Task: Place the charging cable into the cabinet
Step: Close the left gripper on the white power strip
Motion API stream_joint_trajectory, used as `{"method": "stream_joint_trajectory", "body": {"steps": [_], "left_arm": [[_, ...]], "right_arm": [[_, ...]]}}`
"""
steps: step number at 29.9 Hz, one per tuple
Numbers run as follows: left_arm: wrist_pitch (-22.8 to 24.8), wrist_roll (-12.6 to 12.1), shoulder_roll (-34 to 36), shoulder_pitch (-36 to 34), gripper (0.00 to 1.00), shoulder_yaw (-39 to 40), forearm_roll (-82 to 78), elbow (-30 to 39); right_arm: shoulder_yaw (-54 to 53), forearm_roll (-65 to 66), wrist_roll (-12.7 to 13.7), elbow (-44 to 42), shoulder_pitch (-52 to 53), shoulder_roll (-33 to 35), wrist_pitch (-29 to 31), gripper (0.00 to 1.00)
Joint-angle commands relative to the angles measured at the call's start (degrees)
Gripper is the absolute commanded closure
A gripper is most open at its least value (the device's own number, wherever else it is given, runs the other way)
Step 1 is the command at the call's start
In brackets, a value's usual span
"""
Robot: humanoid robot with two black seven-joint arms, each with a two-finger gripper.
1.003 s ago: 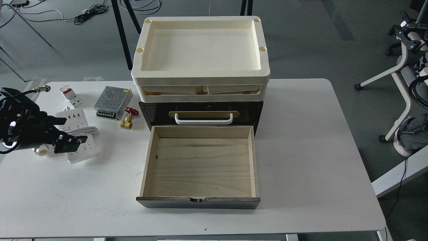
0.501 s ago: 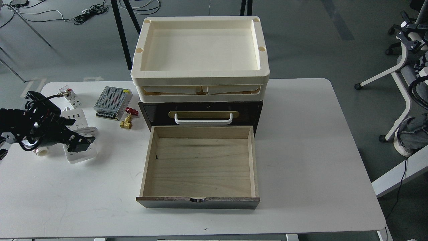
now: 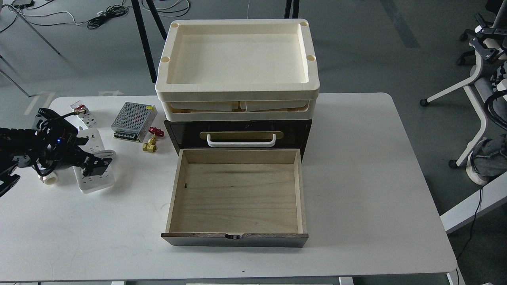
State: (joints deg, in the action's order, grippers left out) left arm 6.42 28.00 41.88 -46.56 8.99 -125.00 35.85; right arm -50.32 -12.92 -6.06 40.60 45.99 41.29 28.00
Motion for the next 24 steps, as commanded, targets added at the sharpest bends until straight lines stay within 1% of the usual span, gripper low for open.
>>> {"method": "stream_joint_trajectory", "body": {"steps": [1,3,6,9,11,13,16,20,24], "left_arm": [[-0.1,0.0,-0.2,-0.4,0.07,-2.5,0.0,-0.4],[-0.4,0.0,-0.5,-0.4,0.07,-2.7,0.0,-1.6],[-2.3,0.0,-1.9,-0.4,0.08,-2.8,0.0,-3.9],[-3.1,0.0,-2.0,-0.6,0.12,-3.0,0.0,-4.7],[-3.5,0.0,-2.0,-0.6,0.16,-3.2,0.0,-4.7],[-4.0,0.0,-2.0,-0.6,0.23,-3.2,0.0,-4.7],[-4.2,0.0,-2.1,-0.6,0.29,-3.3,0.0,-4.7],[-4.5,0.0,-2.5,-0.6,0.31,-3.3,0.0,-5.1],[-5.3,0.0,-3.8,-0.6,0.33,-3.3,0.0,-7.5]], "right_arm": [[0.1,0.0,0.0,-0.1,0.0,-0.1,0.0,0.01],[0.1,0.0,0.0,-0.1,0.0,0.0,0.0,0.01],[0.0,0.0,0.0,-0.1,-0.1,0.0,0.0,0.01],[0.1,0.0,0.0,0.0,-0.6,-0.1,0.0,0.01],[0.0,0.0,0.0,0.0,-0.6,0.0,0.0,0.01],[0.0,0.0,0.0,0.0,-0.6,0.0,0.0,0.01],[0.0,0.0,0.0,0.0,-0.6,-0.1,0.0,0.01],[-0.1,0.0,0.0,0.0,-0.6,0.1,0.0,0.01],[-0.1,0.0,0.0,0.0,-0.6,0.7,0.0,0.01]]}}
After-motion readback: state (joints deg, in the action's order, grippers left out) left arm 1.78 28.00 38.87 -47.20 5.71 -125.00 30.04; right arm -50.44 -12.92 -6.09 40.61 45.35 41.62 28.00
